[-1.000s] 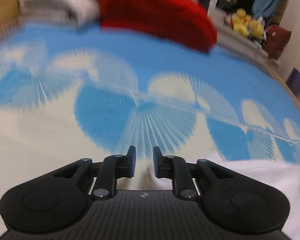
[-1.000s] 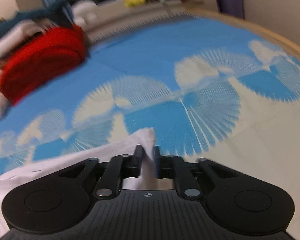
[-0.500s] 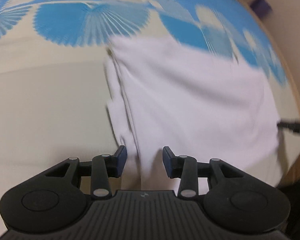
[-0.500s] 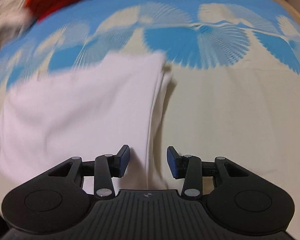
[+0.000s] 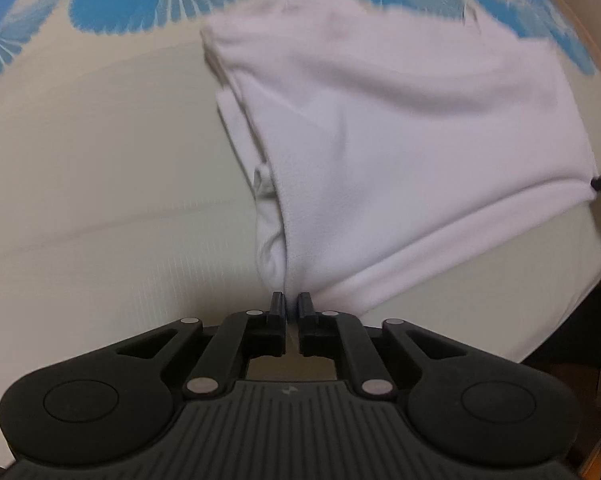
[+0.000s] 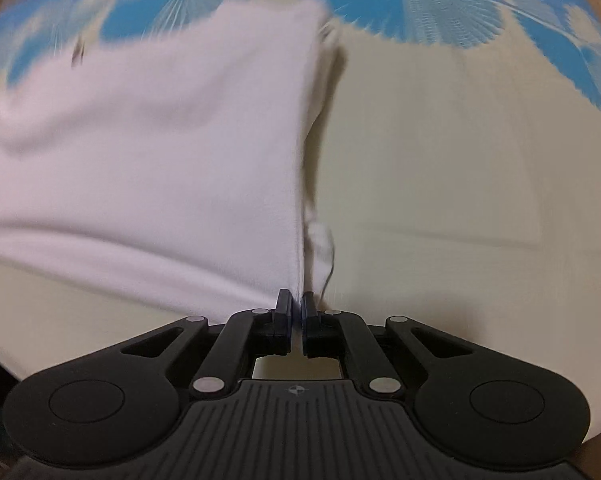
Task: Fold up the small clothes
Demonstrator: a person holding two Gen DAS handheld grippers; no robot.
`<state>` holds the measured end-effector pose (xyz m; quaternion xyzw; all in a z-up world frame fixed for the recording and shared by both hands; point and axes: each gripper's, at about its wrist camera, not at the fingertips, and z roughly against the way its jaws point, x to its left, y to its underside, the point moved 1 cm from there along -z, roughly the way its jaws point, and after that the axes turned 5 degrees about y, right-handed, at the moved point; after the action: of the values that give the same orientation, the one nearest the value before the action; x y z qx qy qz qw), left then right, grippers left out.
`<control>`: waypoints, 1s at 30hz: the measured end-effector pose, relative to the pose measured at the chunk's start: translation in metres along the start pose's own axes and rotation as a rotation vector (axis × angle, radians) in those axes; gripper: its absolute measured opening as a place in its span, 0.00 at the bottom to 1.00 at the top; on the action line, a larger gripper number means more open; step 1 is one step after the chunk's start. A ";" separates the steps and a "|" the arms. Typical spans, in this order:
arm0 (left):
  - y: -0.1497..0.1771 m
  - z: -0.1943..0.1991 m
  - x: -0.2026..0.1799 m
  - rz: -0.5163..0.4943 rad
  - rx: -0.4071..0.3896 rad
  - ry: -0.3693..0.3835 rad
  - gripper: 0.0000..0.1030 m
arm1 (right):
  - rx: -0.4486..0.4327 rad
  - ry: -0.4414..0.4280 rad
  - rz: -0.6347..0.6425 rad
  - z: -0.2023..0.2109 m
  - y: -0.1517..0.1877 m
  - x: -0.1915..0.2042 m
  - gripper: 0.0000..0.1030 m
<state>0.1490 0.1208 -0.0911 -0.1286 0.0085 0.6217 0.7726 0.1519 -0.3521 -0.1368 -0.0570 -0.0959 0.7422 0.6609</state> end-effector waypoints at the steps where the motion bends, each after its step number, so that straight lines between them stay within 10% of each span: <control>1: -0.002 0.009 0.001 0.020 -0.043 0.006 0.08 | -0.017 0.018 0.006 0.003 -0.001 0.003 0.06; 4: -0.007 0.031 0.003 0.042 -0.150 0.018 0.08 | -0.089 0.018 -0.075 0.021 -0.007 -0.002 0.10; 8: -0.007 0.017 -0.002 0.028 -0.100 0.051 0.08 | -0.129 0.002 -0.097 0.029 -0.013 -0.005 0.11; 12: 0.001 -0.018 0.000 -0.001 0.040 -0.073 0.23 | -0.026 0.069 0.017 0.004 -0.010 0.011 0.11; 16: -0.005 0.009 -0.004 0.027 -0.058 -0.144 0.25 | -0.012 0.099 -0.004 0.005 -0.012 0.010 0.15; 22: 0.000 0.074 -0.047 0.063 -0.270 -0.264 0.36 | -0.242 0.165 -0.031 0.065 -0.017 0.006 0.19; 30: 0.032 0.079 -0.102 0.172 -0.440 -0.163 0.60 | -0.521 0.044 -0.227 0.147 0.012 0.010 0.29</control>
<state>0.0830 0.0455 -0.0029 -0.2418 -0.1784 0.6802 0.6686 0.1079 -0.3537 0.0047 -0.2297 -0.2748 0.6124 0.7047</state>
